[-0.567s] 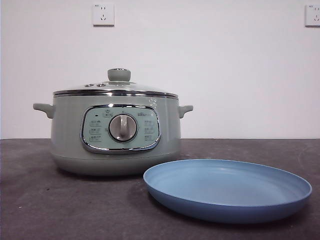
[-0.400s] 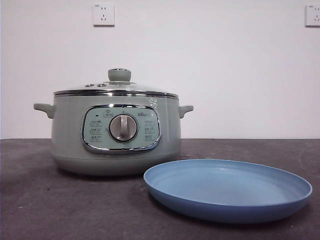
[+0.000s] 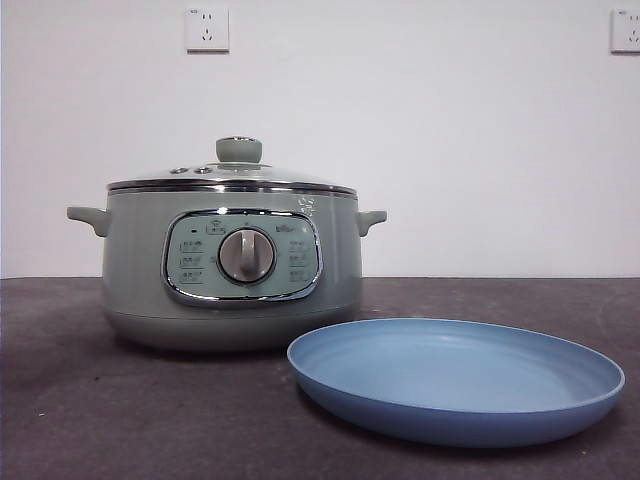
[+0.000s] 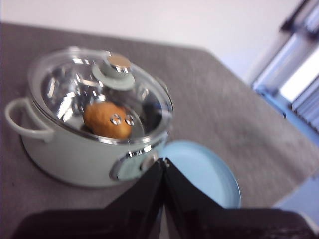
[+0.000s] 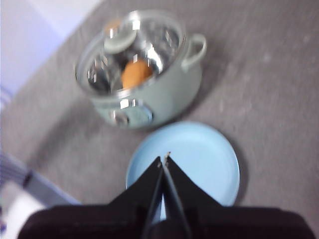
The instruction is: Take the potato out from the steamer,put the potato on the plate,close the lid
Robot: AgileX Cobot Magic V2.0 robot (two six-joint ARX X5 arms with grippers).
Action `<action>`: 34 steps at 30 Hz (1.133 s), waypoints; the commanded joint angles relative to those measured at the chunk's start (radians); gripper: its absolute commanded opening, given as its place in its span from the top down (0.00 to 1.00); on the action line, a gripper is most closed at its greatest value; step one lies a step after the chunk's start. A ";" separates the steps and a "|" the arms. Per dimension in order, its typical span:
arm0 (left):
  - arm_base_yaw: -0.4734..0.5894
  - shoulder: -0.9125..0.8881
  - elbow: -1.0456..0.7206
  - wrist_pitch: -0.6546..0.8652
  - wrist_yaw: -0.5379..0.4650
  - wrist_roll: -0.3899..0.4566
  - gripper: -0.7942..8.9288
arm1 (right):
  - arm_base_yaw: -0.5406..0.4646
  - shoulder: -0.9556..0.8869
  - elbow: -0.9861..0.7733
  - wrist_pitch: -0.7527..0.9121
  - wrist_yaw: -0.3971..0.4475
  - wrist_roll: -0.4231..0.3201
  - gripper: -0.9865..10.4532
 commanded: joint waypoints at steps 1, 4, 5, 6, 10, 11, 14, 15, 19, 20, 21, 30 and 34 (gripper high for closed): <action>-0.010 0.068 0.066 -0.113 0.032 0.155 0.93 | 0.012 0.045 0.051 -0.103 -0.002 -0.134 0.92; -0.025 0.117 0.115 -0.212 0.030 0.217 0.93 | 0.024 0.076 0.074 -0.164 -0.002 -0.159 0.92; -0.029 0.126 0.124 -0.232 0.030 0.229 0.93 | 0.029 0.081 0.074 -0.169 -0.001 -0.159 0.92; -0.031 0.132 0.130 -0.246 0.029 0.237 0.93 | 0.034 0.085 0.074 -0.170 -0.001 -0.159 0.92; -0.034 0.132 0.135 -0.248 0.026 0.243 0.91 | 0.041 0.089 0.074 -0.167 0.000 -0.158 0.90; -0.034 0.132 0.135 -0.248 0.025 0.243 0.87 | 0.041 0.089 0.074 -0.167 0.000 -0.157 0.88; -0.034 0.132 0.135 -0.245 0.024 0.243 0.45 | 0.041 0.089 0.074 -0.165 0.000 -0.148 0.59; -0.034 0.132 0.135 -0.243 0.024 0.243 0.31 | 0.041 0.089 0.074 -0.161 0.001 -0.141 0.48; -0.034 0.132 0.135 -0.240 0.025 0.240 0.21 | 0.042 0.089 0.074 -0.148 0.001 -0.124 0.31; -0.034 0.132 0.135 -0.239 0.025 0.240 0.21 | 0.041 0.089 0.074 -0.148 0.001 -0.124 0.31; -0.034 0.132 0.135 -0.236 0.025 0.239 0.21 | 0.042 0.089 0.074 -0.148 0.001 -0.124 0.31; -0.045 0.190 0.157 -0.105 0.013 0.214 0.21 | 0.042 0.089 0.074 -0.144 0.001 -0.123 0.31; -0.089 0.281 0.211 -0.058 -0.049 0.214 0.21 | 0.042 0.096 0.074 -0.141 0.001 -0.123 0.31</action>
